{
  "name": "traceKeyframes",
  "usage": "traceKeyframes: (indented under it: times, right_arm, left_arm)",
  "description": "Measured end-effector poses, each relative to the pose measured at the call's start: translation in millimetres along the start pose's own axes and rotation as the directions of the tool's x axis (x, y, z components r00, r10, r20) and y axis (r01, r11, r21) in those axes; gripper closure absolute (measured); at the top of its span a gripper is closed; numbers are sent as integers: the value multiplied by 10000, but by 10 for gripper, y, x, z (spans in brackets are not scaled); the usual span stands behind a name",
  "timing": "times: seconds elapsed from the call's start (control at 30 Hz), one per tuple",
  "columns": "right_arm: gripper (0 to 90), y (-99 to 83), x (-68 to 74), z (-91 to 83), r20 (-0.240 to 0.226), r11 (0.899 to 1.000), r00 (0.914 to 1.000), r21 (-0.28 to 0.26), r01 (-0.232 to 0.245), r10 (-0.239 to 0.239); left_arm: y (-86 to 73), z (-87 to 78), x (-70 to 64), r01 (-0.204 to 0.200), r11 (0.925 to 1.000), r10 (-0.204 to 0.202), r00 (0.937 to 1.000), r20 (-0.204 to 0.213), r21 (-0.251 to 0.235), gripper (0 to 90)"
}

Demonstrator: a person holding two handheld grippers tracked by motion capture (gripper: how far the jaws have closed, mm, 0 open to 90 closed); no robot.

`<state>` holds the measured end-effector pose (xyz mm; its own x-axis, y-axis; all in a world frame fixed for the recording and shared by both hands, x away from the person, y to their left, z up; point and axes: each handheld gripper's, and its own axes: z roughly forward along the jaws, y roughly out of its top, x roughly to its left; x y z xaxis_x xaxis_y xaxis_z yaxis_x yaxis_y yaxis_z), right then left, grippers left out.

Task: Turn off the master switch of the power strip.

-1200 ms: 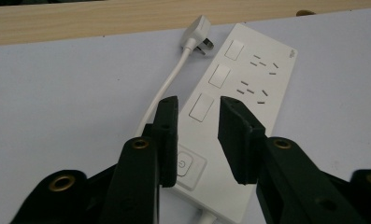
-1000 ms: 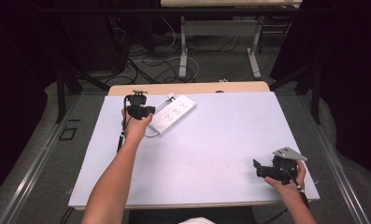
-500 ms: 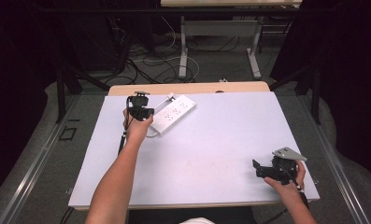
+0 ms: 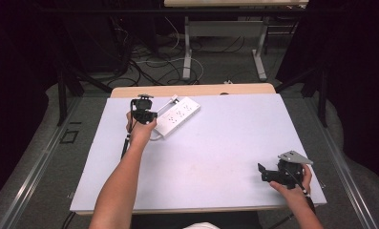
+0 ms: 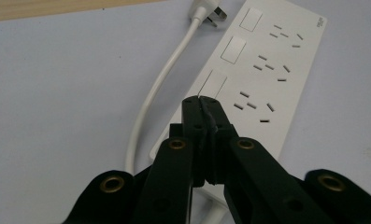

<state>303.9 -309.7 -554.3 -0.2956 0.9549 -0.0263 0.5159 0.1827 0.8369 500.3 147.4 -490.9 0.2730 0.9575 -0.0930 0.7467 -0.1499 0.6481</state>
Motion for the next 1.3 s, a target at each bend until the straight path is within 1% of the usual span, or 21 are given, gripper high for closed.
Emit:
traceKeyframes:
  times: [0.03,0.07,0.13,0.2,0.37,0.43,0.5,0.57,0.6,0.63,0.67,0.73,0.77,0.83,0.87,0.9,0.93,0.97,1.07,1.13,1.3]
  right_arm:
    - [6,0,0,0,0,10000,10000,-7,-1,1]
    - [6,1,0,0,-2,10000,10000,-12,-7,7]
    - [6,-1,0,2,-13,10000,10000,0,-14,14]
    - [6,-1,0,2,-13,10000,10000,4,-13,13]
    - [6,-4,2,1,13,10000,10000,-5,-15,15]
    - [5,-8,4,2,61,10000,10000,-33,-3,3]
    - [6,-9,-2,-10,3,10000,10000,11,9,-9]
    - [6,-16,-8,-19,116,10000,9999,-38,48,-47]
    - [6,-17,-14,-26,45,10000,10000,-31,17,-17]
    - [6,-19,-21,-35,94,10000,10000,-11,26,-26]
    - [6,-23,-17,-36,122,10000,9999,-39,-75,76]
    - [6,-25,-28,-47,117,10000,9999,-16,-49,49]
    - [6,-27,-27,-50,129,10000,9999,-1,-56,56]
    - [6,-30,-25,-52,147,10000,9999,16,-12,11]
    - [6,-34,-20,-45,210,10000,9998,-54,-33,34]
    - [6,-34,-20,-45,210,10000,9998,-54,-33,34]
    - [6,-36,-19,-43,224,10000,9997,-82,-48,50]
    - [6,-35,-21,-54,138,10000,9999,-2,-73,73]
    - [6,-33,-23,-56,148,10000,9999,-10,-73,73]
    - [6,-32,-23,-55,127,10000,9999,-16,-57,57]
    - [6,-30,-25,-49,139,10000,9999,-15,-3,3]
  left_arm:
    - [-1,6,3,-91,9999,91,10000,-7,44,900]
    - [-2,11,-4,-10,10000,10,10000,12,76,900]
    - [0,17,-3,-80,9998,80,10000,10,174,900]
    - [-8,36,-5,0,9999,-1,10000,39,104,900]
    - [-11,62,-9,-25,9998,24,10000,33,222,900]
    - [-16,76,-13,-28,9997,25,9999,107,235,900]
    - [-24,97,-18,-59,9997,56,9999,112,253,900]
    - [-30,114,-20,-48,9994,45,10000,72,341,900]
    - [-35,128,-21,-25,9993,23,10000,60,362,900]
    - [-35,130,-10,-149,9986,145,9999,83,507,900]
    - [-43,144,-16,-87,9987,84,10000,51,501,900]
    - [-54,158,-8,-133,9982,130,9999,56,593,900]
    - [-65,171,-11,-71,9983,68,10000,52,577,900]
    - [-75,181,-1,-86,9977,84,10000,33,676,900]
    - [-84,188,-1,18,9980,-16,10000,-24,637,900]
    - [-84,189,18,-98,9976,98,10000,2,689,900]
    - [-86,187,28,-85,9973,87,10000,-27,724,900]
    - [-90,190,34,-47,9974,49,10000,-20,723,900]
    - [-101,202,43,23,9973,-20,10000,-38,740,900]
    - [-108,210,47,-7,9966,6,10000,15,822,900]
    - [-132,241,45,-4,9956,5,10000,-7,933,900]
